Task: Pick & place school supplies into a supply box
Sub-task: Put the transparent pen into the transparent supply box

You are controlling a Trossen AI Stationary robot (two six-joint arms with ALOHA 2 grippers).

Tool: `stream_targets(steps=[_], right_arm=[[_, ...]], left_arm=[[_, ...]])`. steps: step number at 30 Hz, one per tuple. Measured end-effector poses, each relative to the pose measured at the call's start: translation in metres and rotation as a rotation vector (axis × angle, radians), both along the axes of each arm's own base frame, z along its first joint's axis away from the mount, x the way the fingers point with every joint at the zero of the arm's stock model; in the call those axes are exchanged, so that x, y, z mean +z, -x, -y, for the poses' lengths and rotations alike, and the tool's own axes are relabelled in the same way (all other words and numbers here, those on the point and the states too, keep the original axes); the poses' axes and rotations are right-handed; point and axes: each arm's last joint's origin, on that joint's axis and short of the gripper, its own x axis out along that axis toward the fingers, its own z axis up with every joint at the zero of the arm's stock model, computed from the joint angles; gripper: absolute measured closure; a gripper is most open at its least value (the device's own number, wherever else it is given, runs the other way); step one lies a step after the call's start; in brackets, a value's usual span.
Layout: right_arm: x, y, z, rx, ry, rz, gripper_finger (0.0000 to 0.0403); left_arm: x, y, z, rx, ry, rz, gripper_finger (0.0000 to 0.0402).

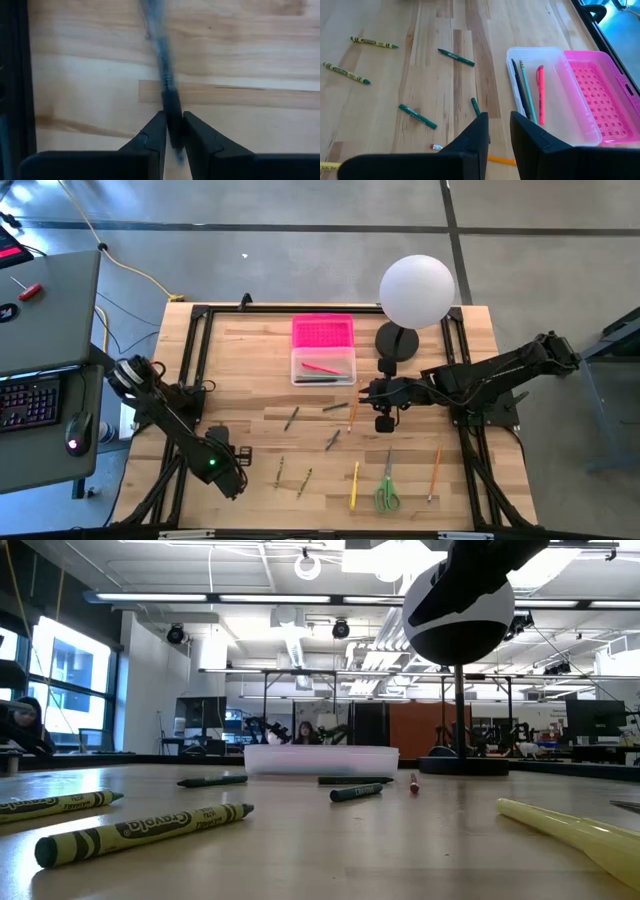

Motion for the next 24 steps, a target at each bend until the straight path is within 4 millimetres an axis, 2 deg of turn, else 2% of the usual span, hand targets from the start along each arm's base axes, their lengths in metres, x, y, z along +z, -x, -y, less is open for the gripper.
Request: stream_targets(steps=[5,13,17,24], right_arm=[[0.0,0.0,0.0,0.0,0.0,0.002,0.0344],[0.001,-0.001,0.0,0.0,-0.001,0.009,0.0344],[0.001,-0.001,0.0,0.001,-0.001,0.009,0.0344],[0.001,-0.001,0.0,0.001,-0.003,0.017,0.0344]], left_arm=[[-0.006,0.003,-0.003,-0.015,-0.009,0.002,0.0311],[-0.012,0.004,-0.01,-0.102,-0.119,0.082,0.0312],[-0.012,0.005,-0.014,-0.129,-0.181,0.11,0.0327],[-0.012,-0.001,-0.024,-0.255,-0.445,0.292,0.0362]])
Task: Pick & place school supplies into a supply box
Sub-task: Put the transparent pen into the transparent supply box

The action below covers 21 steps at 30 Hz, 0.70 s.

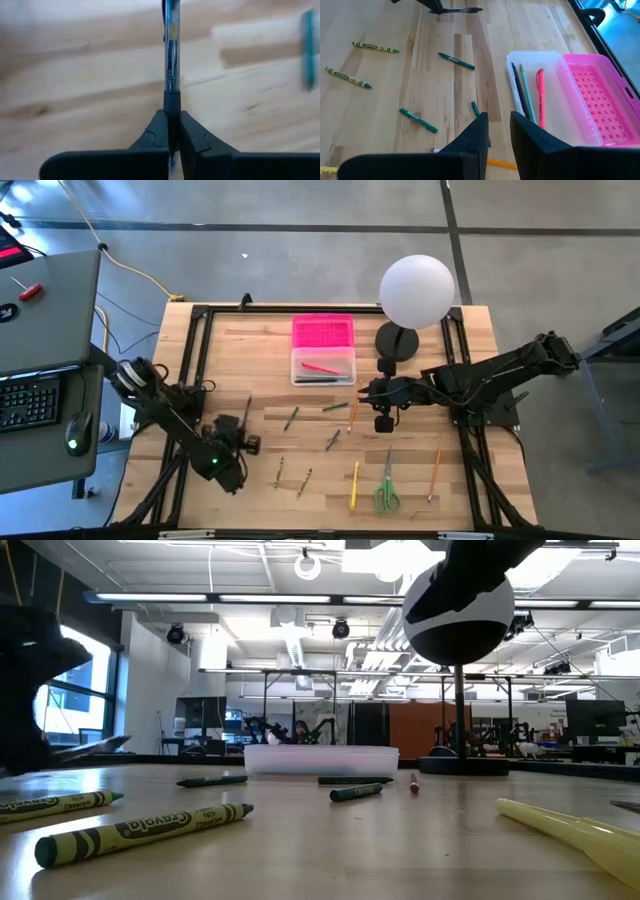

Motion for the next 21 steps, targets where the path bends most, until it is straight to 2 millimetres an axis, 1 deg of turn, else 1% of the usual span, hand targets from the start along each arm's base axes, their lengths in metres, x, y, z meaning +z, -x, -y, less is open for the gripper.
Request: stream_targets(steps=[2,6,10,12,14,17,21], right_arm=[[0.0,0.0,0.0,0.001,0.0,0.002,0.0344],[0.0,0.0,0.0,0.0,-0.001,0.005,0.0344],[0.0,0.0,0.0,0.001,-0.001,0.006,0.0344],[0.0,0.0,0.0,0.001,-0.001,0.006,0.0344],[0.0,0.0,0.0,0.001,-0.001,0.006,0.0344],[0.0,0.0,0.0,0.001,-0.001,0.006,0.0344],[0.0,0.0,0.0,0.011,0.013,0.003,0.0344]], left_arm=[[0.001,-0.003,-0.004,-0.005,-0.049,0.034,0.0362],[0.003,-0.014,-0.015,-0.031,-0.126,0.041,0.0352],[0.009,-0.029,-0.032,-0.025,-0.192,0.068,0.0353],[0.013,-0.041,-0.044,-0.031,-0.19,0.057,0.0356],[0.019,-0.053,-0.057,-0.074,-0.171,0.025,0.0357],[0.03,-0.079,-0.079,-0.215,-0.119,0.004,0.0357],[0.046,-0.113,-0.117,-0.411,-0.126,0.064,0.0354]])
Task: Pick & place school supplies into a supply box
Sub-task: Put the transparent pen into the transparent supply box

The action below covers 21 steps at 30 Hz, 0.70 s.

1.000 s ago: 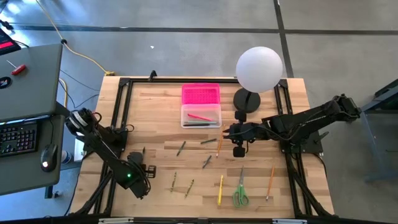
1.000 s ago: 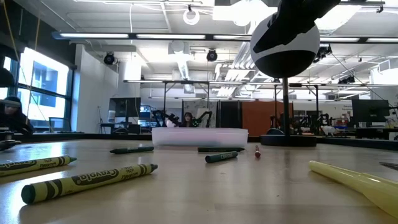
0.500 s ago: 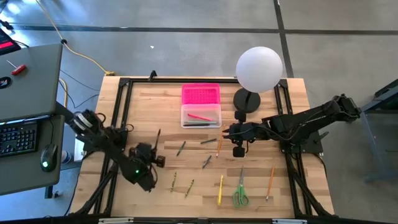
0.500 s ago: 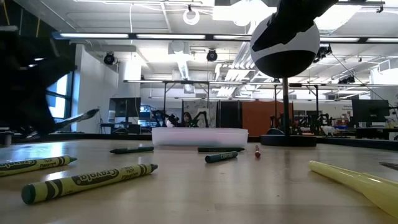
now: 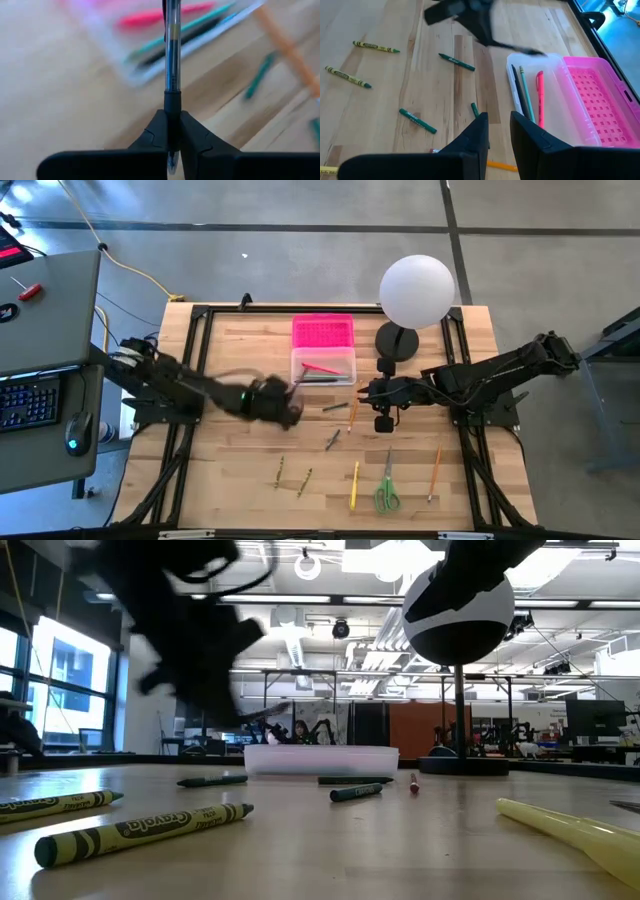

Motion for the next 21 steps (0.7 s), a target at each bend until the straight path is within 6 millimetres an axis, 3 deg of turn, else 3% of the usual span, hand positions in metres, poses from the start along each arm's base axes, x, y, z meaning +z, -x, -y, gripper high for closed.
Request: stream_targets(steps=[5,10,16,21], right_arm=[[0.0,0.0,0.0,0.0,0.0,0.0,0.0344],[0.0,0.0,0.0,0.008,0.004,-0.002,0.0344],[0.0,0.0,0.0,0.009,0.012,-0.003,0.0344],[0.0,0.0,0.0,-0.026,-0.038,0.005,0.0344]], left_arm=[[0.011,-0.026,-0.056,-0.266,-0.01,0.074,0.0356],[0.02,-0.032,-0.097,-0.393,-0.044,0.069,0.0352],[0.026,-0.029,-0.12,-0.448,-0.113,0.0,0.0351],[0.01,-0.03,-0.12,-0.469,-0.094,-0.086,0.035]])
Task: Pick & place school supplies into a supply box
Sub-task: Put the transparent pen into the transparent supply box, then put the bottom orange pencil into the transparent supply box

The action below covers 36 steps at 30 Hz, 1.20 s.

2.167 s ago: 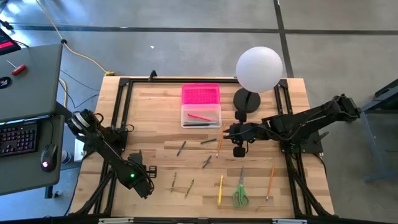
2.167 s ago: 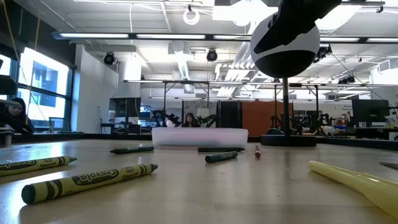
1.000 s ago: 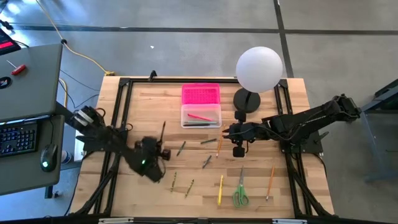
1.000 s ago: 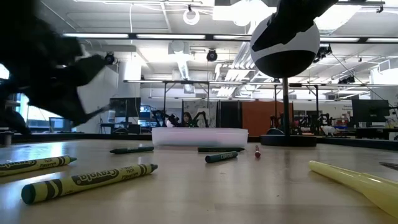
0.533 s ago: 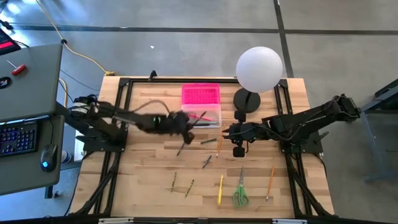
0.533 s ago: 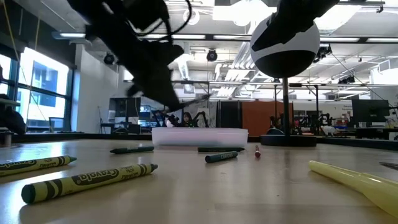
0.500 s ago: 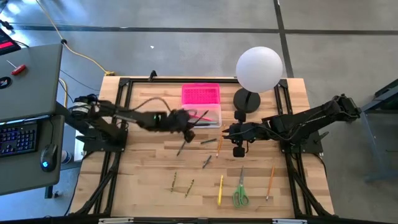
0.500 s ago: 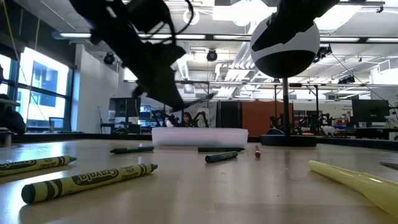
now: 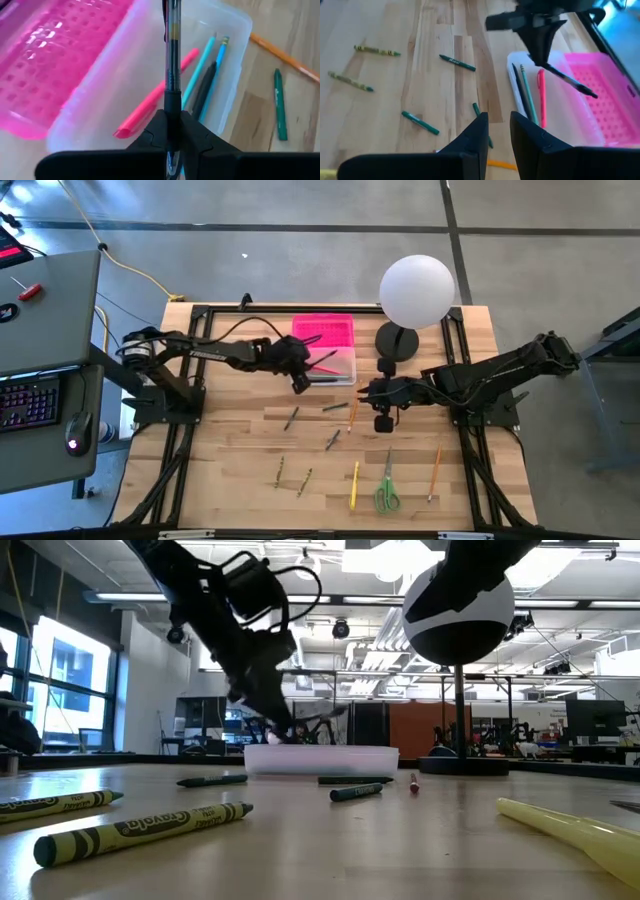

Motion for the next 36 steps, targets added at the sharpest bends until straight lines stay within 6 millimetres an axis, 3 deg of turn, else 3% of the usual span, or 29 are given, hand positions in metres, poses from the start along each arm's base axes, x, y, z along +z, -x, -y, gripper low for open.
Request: stream_targets(steps=[5,9,12,17,22,26,29,32,36], right_arm=[[0.0,0.0,0.001,-0.092,-0.088,0.017,0.0344],[-0.005,-0.002,-0.001,-0.166,-0.169,0.016,0.0344],[-0.011,-0.006,-0.003,-0.124,-0.216,-0.024,0.0344],[-0.019,-0.014,-0.005,-0.002,-0.115,-0.062,0.0344],[-0.024,-0.02,-0.002,-0.062,-0.162,-0.047,0.0344],[-0.02,-0.004,-0.005,-0.14,-0.237,-0.174,0.0344],[-0.013,0.014,-0.012,-0.294,-0.421,-0.28,0.0344],[-0.016,0.03,-0.026,-0.401,-0.596,-0.414,0.0344],[-0.026,0.052,-0.054,-0.533,-0.672,-0.561,0.0344]], left_arm=[[-0.017,-0.003,0.0,-0.031,-0.012,-0.079,0.0324],[-0.018,-0.004,-0.001,-0.028,-0.021,-0.079,0.0292],[-0.018,-0.004,-0.001,-0.046,-0.039,-0.086,0.0272],[-0.018,-0.004,-0.001,-0.06,-0.045,-0.082,0.0256],[-0.015,-0.008,-0.002,-0.022,-0.026,-0.02,0.026],[-0.014,-0.008,-0.003,-0.005,-0.042,-0.018,0.027],[-0.015,-0.007,-0.002,0.0,-0.041,-0.033,0.0277],[-0.015,-0.007,-0.002,-0.006,-0.027,-0.023,0.0283],[-0.015,-0.007,-0.002,0.01,-0.014,-0.016,0.029]])
